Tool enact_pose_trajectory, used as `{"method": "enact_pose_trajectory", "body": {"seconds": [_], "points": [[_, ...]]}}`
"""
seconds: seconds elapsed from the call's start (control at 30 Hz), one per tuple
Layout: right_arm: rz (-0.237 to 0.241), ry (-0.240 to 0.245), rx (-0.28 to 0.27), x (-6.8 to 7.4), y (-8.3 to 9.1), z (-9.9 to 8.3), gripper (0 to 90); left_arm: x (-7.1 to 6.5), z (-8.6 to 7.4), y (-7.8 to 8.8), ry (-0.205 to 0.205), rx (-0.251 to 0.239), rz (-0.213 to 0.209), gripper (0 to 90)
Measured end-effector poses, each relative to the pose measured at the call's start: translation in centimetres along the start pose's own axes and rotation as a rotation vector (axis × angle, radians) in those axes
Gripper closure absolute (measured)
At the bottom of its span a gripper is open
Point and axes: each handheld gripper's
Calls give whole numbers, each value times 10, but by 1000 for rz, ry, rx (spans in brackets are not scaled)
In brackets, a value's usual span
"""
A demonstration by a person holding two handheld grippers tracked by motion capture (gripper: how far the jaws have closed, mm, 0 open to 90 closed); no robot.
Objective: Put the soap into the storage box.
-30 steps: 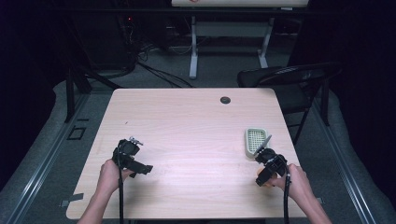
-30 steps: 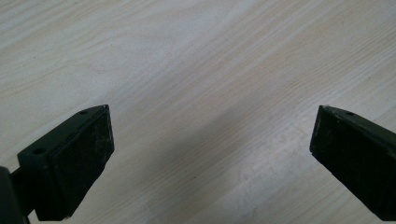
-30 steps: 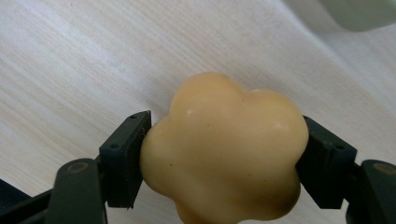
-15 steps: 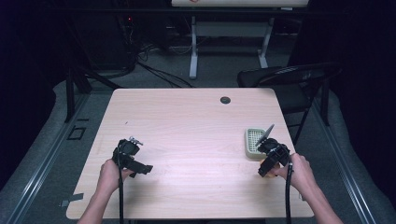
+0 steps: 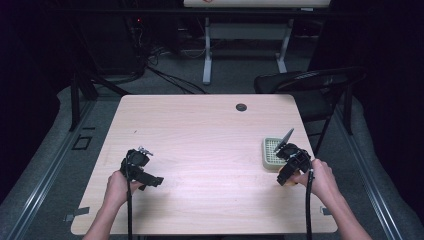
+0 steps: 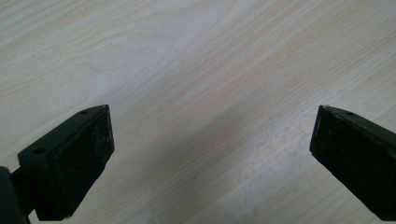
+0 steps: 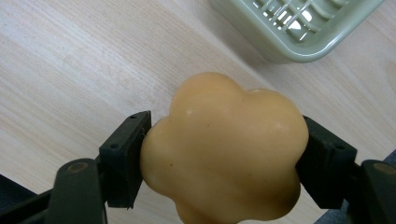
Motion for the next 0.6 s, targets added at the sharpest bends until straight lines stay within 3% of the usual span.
{"method": "enact_pose_trajectory", "body": {"seconds": [0.03,0.2,0.43,0.47,0.53,0.6], "points": [[8,-29,-38,1,-3,-1,268,0,0,0,0,0,-1,0],[-1,-8,-6,-3,2,3,267,0,0,0,1,1,-1,0],[0,-19,-13,-6,5,6,268,0,0,0,1,2,0,0],[11,-43,-46,-6,3,6,268,0,0,0,1,1,0,0],[0,-17,-10,-8,6,9,268,0,0,0,2,2,-1,0],[7,-34,-35,-8,5,9,268,0,0,0,2,1,-1,0]]}}
Point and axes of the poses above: each handheld gripper's, and its own axes: y roughly backward along the jaws, z roughly out of its top, x roughly to its left, and after that the axes turned 2 degrees about x, right-handed
